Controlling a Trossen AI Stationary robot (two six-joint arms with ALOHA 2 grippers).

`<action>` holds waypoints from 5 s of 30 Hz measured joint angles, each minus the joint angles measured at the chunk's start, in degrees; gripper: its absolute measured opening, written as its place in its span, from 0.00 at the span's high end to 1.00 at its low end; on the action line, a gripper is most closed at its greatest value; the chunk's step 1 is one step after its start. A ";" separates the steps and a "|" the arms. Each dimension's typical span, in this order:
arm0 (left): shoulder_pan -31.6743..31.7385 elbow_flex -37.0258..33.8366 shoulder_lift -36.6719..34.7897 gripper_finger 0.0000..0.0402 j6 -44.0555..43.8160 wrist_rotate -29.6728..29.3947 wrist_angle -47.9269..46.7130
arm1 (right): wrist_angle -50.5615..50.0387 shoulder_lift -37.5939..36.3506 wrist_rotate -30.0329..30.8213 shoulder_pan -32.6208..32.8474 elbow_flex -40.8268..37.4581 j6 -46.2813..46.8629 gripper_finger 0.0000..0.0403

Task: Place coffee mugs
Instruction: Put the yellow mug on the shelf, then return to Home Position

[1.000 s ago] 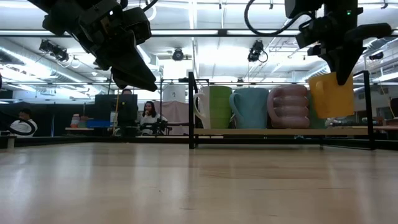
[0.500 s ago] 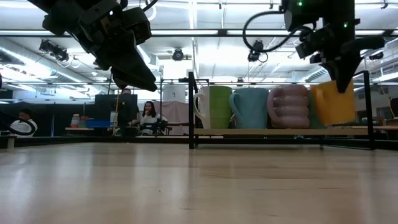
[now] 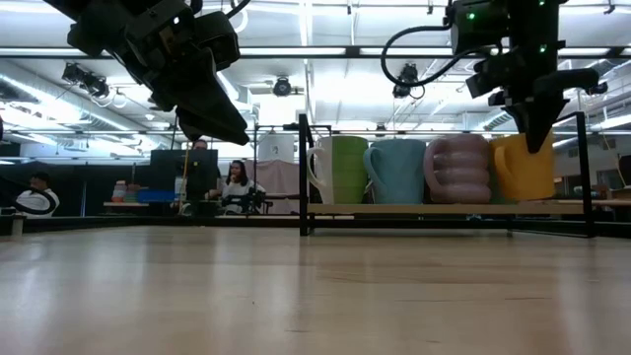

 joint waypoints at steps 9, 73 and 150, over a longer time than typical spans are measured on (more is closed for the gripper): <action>0.00 0.00 0.00 0.63 0.00 0.00 -0.02 | 0.36 0.00 -0.12 -2.16 0.00 -1.05 0.86; 0.15 -0.04 0.00 0.62 0.00 0.00 3.32 | 18.66 -36.72 -3.69 5.65 8.24 12.95 0.71; 6.84 -35.76 -75.12 0.63 15.00 -2.54 0.21 | 38.18 -56.61 -8.42 5.74 -15.80 15.69 0.71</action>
